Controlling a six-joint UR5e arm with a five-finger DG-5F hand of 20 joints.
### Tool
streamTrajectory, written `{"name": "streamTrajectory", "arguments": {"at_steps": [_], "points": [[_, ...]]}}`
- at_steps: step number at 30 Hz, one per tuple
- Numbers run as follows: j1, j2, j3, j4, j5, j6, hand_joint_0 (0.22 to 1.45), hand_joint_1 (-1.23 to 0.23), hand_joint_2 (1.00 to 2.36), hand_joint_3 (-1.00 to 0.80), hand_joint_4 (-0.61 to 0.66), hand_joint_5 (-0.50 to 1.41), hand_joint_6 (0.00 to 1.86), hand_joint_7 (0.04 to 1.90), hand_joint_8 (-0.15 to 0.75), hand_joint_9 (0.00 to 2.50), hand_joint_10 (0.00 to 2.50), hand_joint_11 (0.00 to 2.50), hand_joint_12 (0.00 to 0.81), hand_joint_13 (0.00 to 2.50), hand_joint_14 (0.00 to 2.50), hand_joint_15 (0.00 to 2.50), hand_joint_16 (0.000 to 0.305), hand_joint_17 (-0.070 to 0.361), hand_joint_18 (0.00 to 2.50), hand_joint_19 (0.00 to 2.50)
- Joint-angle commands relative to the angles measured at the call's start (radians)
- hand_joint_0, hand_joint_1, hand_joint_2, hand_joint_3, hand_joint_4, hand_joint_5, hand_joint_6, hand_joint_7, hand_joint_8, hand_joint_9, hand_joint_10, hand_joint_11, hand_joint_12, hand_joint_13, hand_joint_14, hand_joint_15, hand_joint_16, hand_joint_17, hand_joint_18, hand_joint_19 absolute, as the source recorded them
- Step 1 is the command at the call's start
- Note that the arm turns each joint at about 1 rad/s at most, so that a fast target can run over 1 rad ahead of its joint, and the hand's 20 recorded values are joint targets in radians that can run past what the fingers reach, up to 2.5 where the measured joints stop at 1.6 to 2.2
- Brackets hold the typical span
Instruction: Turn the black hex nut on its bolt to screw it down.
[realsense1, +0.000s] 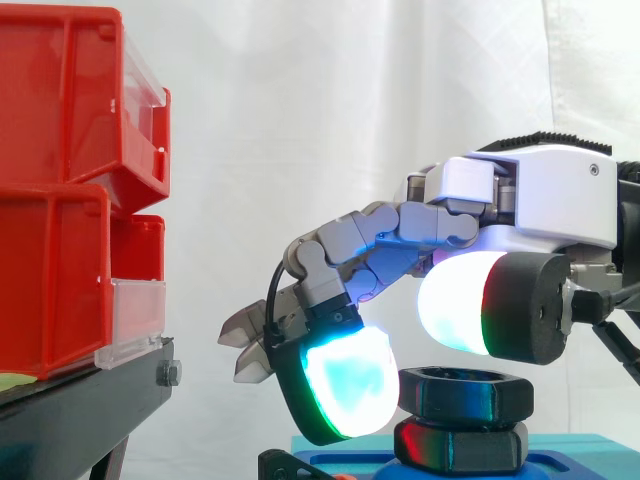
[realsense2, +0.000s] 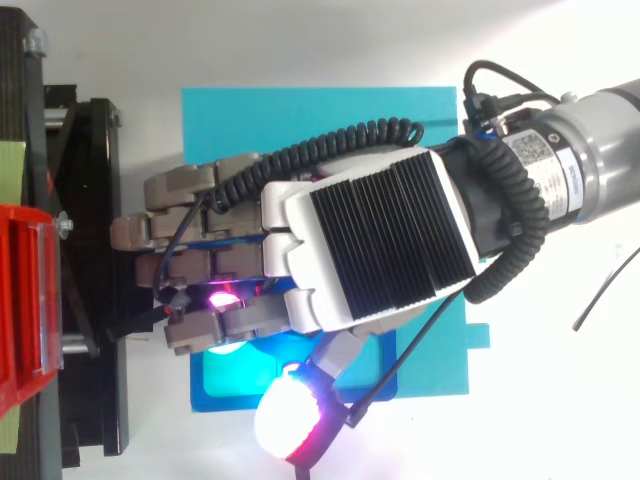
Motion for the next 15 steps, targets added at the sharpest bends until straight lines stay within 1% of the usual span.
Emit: {"name": "streamTrajectory", "arguments": {"at_steps": [1, 9, 12, 15], "points": [[-0.013, 0.0, 0.0, -0.001, -0.019, -0.006, 0.5, -0.19, 1.0, -0.5, 0.11, 0.01, 0.51, 1.59, 0.253, 0.74, 0.0, 0.12, 0.313, 0.53, 0.0, 0.05, 0.048, 0.108, 0.46, 0.34], [-0.028, 0.0, 0.0, -0.012, -0.042, -0.007, 0.5, -0.2, 1.0, -0.5, 0.12, 0.01, 0.51, 1.64, 0.251, 0.75, 0.0, 0.12, 0.312, 0.53, 0.0, 0.05, 0.048, 0.108, 0.46, 0.34], [-0.037, 0.0, 0.0, -0.012, -0.056, -0.007, 0.5, -0.2, 1.0, -0.5, 0.12, 0.01, 0.51, 1.64, 0.252, 0.75, 0.0, 0.11, 0.312, 0.54, 0.0, 0.05, 0.048, 0.107, 0.46, 0.34], [-0.053, 0.0, 0.0, -0.01, -0.076, -0.009, 0.5, -0.2, 1.0, -0.5, 0.12, 0.01, 0.51, 1.64, 0.254, 0.76, 0.0, 0.12, 0.313, 0.54, 0.0, 0.06, 0.048, 0.107, 0.46, 0.34]]}}
